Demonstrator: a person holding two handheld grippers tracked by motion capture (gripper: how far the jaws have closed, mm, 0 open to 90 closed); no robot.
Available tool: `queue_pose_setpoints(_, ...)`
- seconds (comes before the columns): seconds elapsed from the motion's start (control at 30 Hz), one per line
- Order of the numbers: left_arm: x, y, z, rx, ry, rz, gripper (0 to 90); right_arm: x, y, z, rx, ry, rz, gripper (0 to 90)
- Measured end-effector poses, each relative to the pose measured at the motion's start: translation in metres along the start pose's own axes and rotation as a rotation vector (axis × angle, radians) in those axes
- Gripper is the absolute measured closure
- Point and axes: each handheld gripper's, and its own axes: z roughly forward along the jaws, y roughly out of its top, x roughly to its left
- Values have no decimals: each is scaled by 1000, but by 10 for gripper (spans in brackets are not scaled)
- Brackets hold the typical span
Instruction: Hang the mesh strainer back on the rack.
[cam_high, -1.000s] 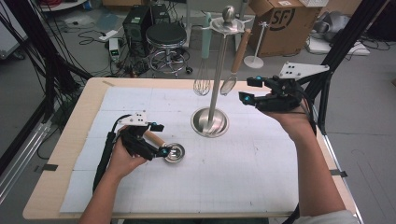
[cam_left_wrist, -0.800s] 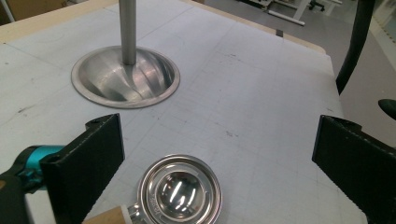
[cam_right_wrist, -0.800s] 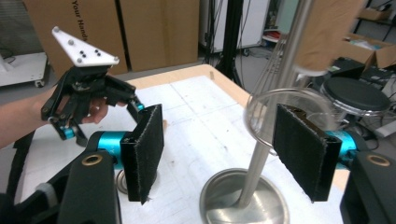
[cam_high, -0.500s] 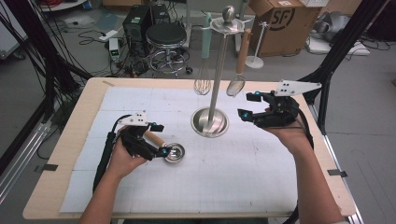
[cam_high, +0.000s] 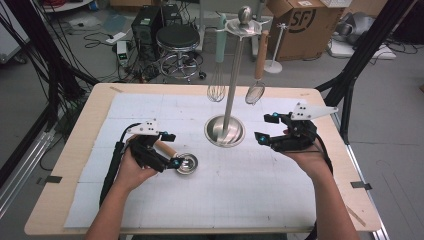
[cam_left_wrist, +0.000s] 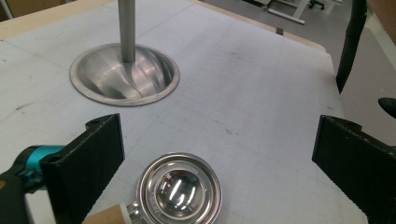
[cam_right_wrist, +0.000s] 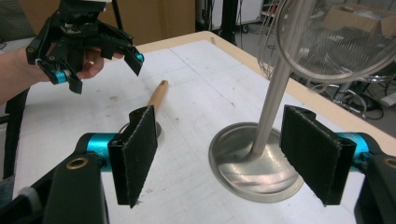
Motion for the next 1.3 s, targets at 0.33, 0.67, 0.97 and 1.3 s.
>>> queue_pose_setpoints(0.33,0,0,1,-2,-1,3,29,2,-20,-3,-1,3,33,254)
queue_pose_setpoints(0.67,0,0,0,-3,-4,0,29,3,-42,-6,-10,-2,64,248)
queue_pose_setpoints(0.97,1,-1,1,-5,-5,-1,29,5,-63,-4,14,-2,89,233)
queue_pose_setpoints(1.3,0,0,0,-11,-4,-1,29,10,-72,4,52,4,78,233)
